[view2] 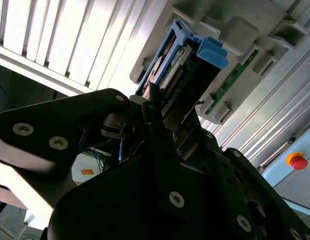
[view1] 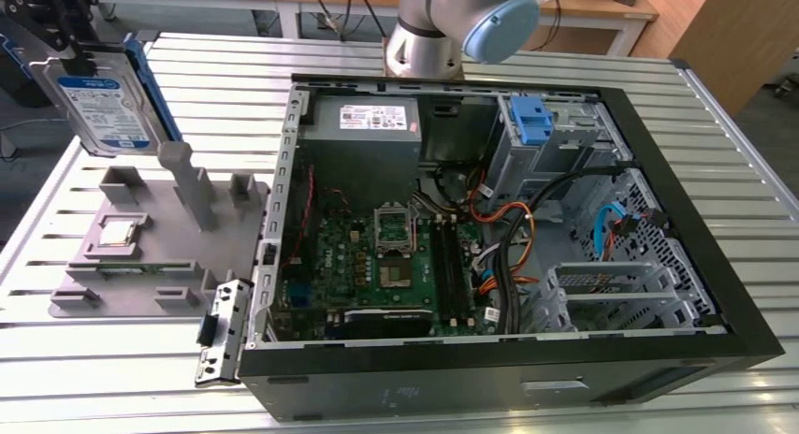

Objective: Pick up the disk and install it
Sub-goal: 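Pick up the disk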

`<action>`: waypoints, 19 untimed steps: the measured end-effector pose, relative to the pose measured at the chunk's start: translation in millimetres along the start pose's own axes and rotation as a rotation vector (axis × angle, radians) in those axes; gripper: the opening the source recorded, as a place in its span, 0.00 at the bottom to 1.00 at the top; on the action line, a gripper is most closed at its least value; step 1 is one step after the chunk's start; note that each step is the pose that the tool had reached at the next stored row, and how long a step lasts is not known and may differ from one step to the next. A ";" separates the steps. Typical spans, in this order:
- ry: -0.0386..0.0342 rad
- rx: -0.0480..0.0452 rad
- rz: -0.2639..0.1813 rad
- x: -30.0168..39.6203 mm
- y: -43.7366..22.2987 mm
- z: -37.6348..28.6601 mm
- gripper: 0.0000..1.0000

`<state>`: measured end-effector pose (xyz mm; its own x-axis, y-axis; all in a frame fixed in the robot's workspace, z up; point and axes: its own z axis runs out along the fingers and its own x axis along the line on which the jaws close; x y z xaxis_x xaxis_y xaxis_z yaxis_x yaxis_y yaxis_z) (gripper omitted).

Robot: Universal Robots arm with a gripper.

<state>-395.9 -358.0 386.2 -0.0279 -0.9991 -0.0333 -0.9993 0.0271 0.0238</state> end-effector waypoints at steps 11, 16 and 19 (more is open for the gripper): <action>0.0001 -0.0001 0.000 -0.4 0.3 -11.9 0.35; 0.0001 -0.0001 0.000 -0.8 0.6 -23.9 0.35; 0.0000 0.0000 0.000 -1.0 0.8 -31.6 0.35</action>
<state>-395.9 -358.0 417.8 -0.0279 -0.9991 -0.0332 -0.9993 0.0271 0.0238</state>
